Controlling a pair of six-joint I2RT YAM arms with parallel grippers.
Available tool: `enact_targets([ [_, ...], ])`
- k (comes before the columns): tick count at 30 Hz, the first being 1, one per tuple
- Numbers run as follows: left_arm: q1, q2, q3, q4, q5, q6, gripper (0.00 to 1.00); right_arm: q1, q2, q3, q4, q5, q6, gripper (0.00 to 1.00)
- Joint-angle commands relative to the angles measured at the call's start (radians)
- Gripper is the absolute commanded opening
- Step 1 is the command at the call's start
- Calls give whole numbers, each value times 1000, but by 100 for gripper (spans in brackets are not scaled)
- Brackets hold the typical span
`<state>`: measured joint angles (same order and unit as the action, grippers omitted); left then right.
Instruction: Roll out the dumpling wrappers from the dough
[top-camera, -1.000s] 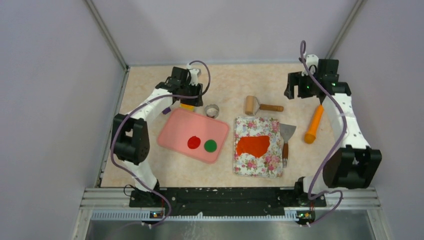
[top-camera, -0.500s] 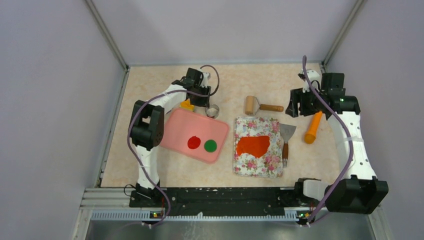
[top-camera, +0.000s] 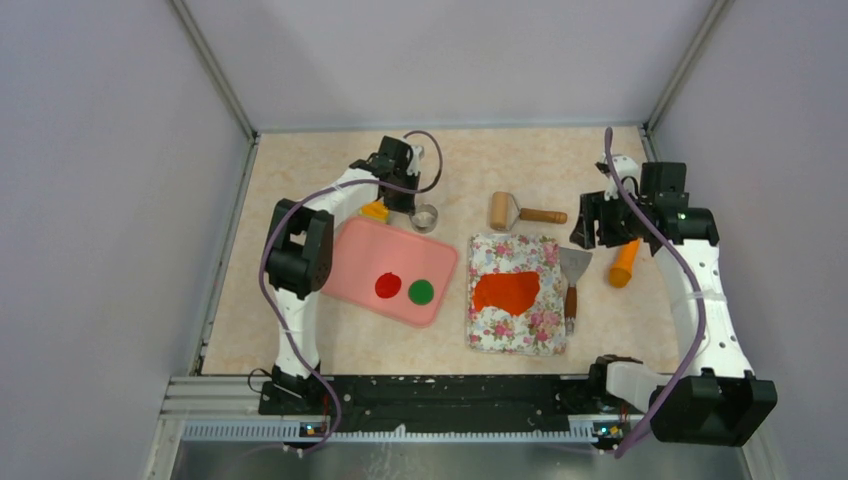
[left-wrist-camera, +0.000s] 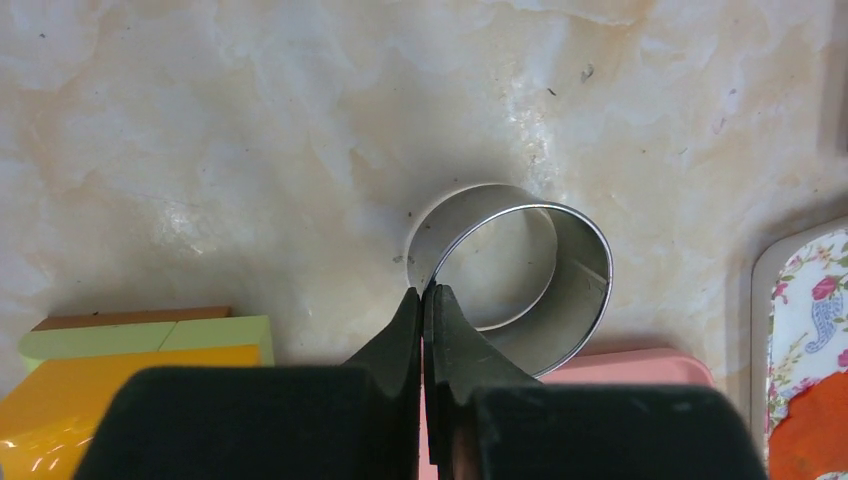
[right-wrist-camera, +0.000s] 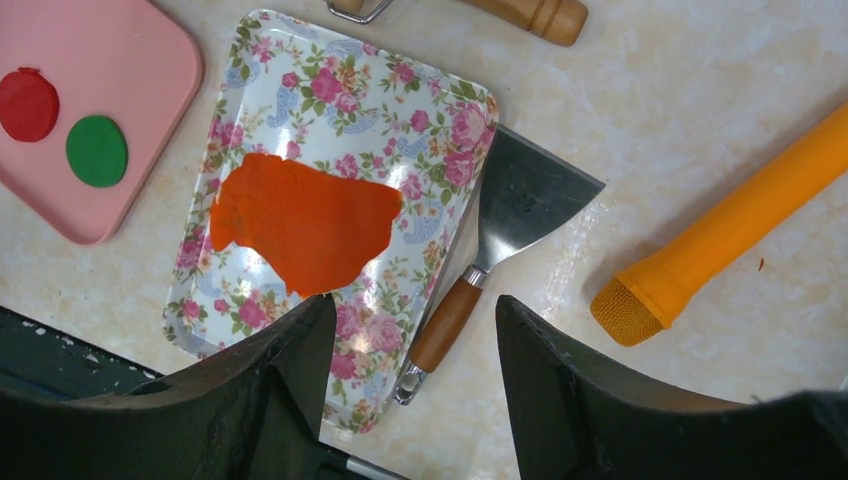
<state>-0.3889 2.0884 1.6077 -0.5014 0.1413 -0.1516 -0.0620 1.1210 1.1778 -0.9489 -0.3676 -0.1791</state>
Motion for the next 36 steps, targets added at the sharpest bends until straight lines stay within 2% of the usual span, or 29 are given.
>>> enact_targets([
  [1, -26, -35, 48, -8, 24, 22, 0, -2, -46, -33, 15, 4, 9, 61],
  [7, -85, -136, 50, -29, 134, 33, 0, -2, -57, -71, 19, -22, 28, 61],
  [14, -243, -236, -14, -31, 239, 27, 0, -10, -2, -82, 33, -83, 147, 60],
  [17, -302, -239, -33, -22, 270, 5, 0, -13, 27, -104, 46, -147, 239, 56],
  [20, -351, -227, -42, -11, 284, 5, 0, -13, 48, -141, 74, -237, 302, 44],
  [24, -376, -193, -26, -15, 290, 27, 0, -8, 54, -216, 172, -348, 369, 44],
  [28, -398, -160, -23, -1, 283, 27, 0, 32, 65, -290, 270, -373, 412, 43],
  [32, -432, -138, -20, 19, 257, 34, 0, 51, 85, -344, 373, -462, 482, 43],
  [36, -456, -113, 3, 24, 242, 35, 0, 96, 114, -360, 418, -454, 499, 43],
])
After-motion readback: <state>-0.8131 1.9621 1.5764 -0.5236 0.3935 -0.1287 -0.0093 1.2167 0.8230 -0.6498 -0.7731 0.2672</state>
